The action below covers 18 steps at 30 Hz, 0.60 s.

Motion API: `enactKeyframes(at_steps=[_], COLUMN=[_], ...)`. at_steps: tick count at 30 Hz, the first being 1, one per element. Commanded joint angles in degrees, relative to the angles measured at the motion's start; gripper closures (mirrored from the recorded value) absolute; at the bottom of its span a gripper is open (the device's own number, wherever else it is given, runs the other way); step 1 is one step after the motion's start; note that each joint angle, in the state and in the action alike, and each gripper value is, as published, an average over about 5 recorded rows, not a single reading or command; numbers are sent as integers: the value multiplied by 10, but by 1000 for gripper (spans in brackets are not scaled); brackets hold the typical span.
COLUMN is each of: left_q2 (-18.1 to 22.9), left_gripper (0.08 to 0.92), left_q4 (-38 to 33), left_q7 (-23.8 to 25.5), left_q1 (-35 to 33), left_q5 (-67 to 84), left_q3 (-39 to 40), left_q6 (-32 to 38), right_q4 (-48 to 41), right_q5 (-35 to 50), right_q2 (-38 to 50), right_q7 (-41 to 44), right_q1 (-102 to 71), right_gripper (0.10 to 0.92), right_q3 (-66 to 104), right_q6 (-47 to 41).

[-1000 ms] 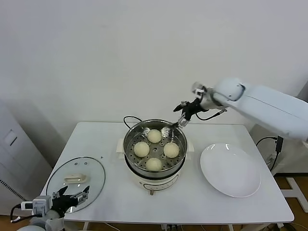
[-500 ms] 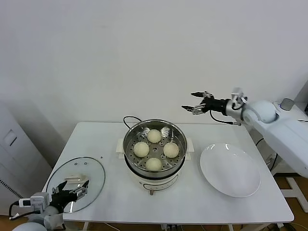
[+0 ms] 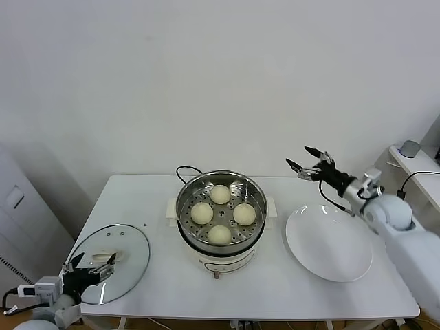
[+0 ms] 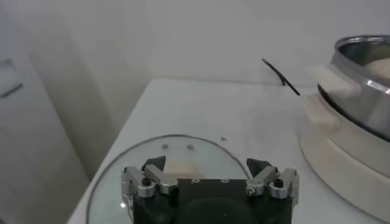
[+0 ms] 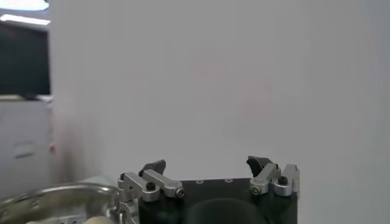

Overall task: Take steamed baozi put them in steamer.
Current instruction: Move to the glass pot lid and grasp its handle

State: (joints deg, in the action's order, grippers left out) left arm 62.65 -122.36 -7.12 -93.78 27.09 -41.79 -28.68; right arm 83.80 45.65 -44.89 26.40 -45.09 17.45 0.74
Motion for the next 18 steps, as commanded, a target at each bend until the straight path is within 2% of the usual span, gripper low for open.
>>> enactKeyframes(at_steps=[1,5,9,18], left_q2=[7,3,1,1], left_gripper=[177,177,177,177], left_q4=[40,68,93,178], left_q7=[44,54,57,46], left_q1=[-37,-59,-67,-47], left_q5=[-291,-418,-502,-681], left_q3=[-1,3,1,-1], left_q6=[124,193,234,322], right_q4=[57,62,68,62], right_q5=[-123,-154,-186,-233], right_q2=[-144,-194,-236,-283], right_q7=[-48,-48,-45,-38], right_q1=[-232,-260,-286,-315], right_gripper=[203,203,203,203], right_q3=[234,269,304,350], right_q6=[4,10,17,41])
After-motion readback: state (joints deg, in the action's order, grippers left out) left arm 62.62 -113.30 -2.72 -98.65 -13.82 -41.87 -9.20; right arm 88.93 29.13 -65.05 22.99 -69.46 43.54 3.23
